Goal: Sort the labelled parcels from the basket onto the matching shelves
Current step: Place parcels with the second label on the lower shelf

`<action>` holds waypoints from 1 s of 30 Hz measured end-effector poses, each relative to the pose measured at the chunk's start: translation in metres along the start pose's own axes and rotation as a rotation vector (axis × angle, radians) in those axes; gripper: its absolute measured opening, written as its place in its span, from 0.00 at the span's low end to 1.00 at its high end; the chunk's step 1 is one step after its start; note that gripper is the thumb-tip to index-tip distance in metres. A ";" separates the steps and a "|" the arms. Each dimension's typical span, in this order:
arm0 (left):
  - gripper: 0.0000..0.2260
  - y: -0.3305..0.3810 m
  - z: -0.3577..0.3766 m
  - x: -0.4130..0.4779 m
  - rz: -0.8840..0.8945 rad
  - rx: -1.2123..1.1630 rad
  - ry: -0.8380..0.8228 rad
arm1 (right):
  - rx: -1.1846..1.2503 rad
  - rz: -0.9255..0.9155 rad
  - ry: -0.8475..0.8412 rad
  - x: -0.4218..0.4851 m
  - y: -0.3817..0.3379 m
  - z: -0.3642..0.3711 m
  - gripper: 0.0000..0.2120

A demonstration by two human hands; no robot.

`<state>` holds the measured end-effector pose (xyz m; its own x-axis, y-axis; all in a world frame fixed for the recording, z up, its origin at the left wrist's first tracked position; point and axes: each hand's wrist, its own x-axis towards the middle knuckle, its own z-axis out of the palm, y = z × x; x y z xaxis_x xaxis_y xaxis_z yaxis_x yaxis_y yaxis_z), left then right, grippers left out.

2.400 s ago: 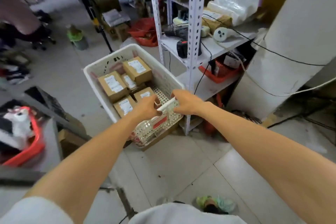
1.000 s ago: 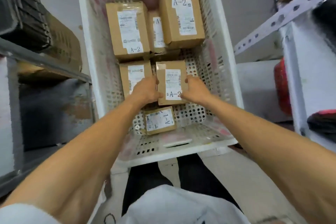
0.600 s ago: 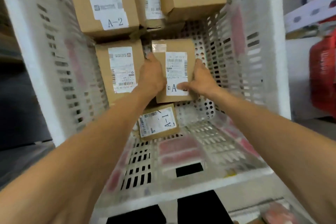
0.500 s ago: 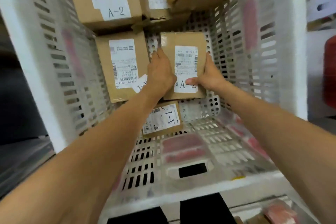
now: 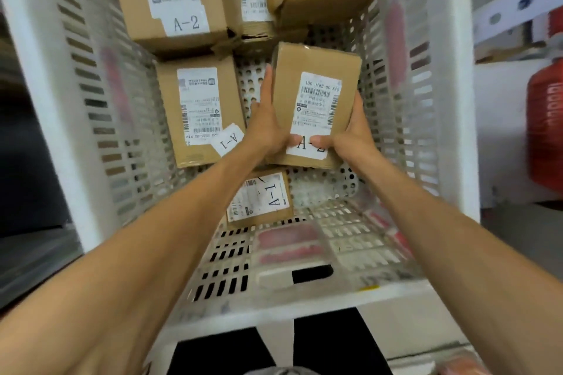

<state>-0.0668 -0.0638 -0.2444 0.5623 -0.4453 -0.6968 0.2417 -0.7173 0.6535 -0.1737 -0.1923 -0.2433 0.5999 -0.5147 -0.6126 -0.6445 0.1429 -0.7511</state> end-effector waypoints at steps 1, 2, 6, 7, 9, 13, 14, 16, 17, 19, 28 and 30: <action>0.62 0.004 -0.006 -0.008 0.033 0.008 0.019 | 0.009 -0.003 0.002 -0.006 -0.005 0.000 0.53; 0.61 0.010 -0.014 -0.019 0.060 0.008 0.030 | 0.018 -0.003 -0.005 -0.013 -0.011 0.001 0.53; 0.58 0.027 -0.039 -0.067 0.186 0.001 0.049 | 0.005 -0.040 -0.044 -0.051 -0.043 0.000 0.54; 0.57 0.031 -0.044 -0.079 0.207 -0.015 0.048 | -0.004 -0.057 -0.051 -0.063 -0.055 -0.001 0.55; 0.58 0.041 -0.053 -0.105 0.237 -0.052 0.040 | -0.024 -0.098 -0.055 -0.088 -0.078 -0.004 0.54; 0.57 0.056 -0.071 -0.153 0.346 -0.102 -0.008 | -0.106 -0.172 -0.025 -0.143 -0.117 -0.014 0.52; 0.57 0.059 -0.078 -0.162 0.374 -0.108 -0.034 | -0.120 -0.182 -0.011 -0.158 -0.125 -0.016 0.52; 0.57 0.068 -0.092 -0.178 0.433 -0.088 -0.097 | -0.127 -0.203 0.025 -0.186 -0.135 -0.016 0.53; 0.57 0.072 -0.099 -0.186 0.446 -0.081 -0.119 | -0.115 -0.212 0.043 -0.199 -0.139 -0.013 0.53; 0.58 0.075 -0.111 -0.200 0.459 -0.078 -0.146 | -0.080 -0.231 0.089 -0.223 -0.144 -0.005 0.55; 0.58 0.066 -0.125 -0.287 0.529 0.034 -0.207 | -0.110 -0.303 0.142 -0.319 -0.138 0.004 0.63; 0.59 0.068 -0.122 -0.305 0.535 0.084 -0.231 | -0.096 -0.310 0.177 -0.339 -0.129 0.000 0.61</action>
<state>-0.1252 0.0890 0.0485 0.3999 -0.8554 -0.3292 -0.0971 -0.3966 0.9128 -0.2938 -0.0363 0.0606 0.6876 -0.6607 -0.3011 -0.4919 -0.1187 -0.8625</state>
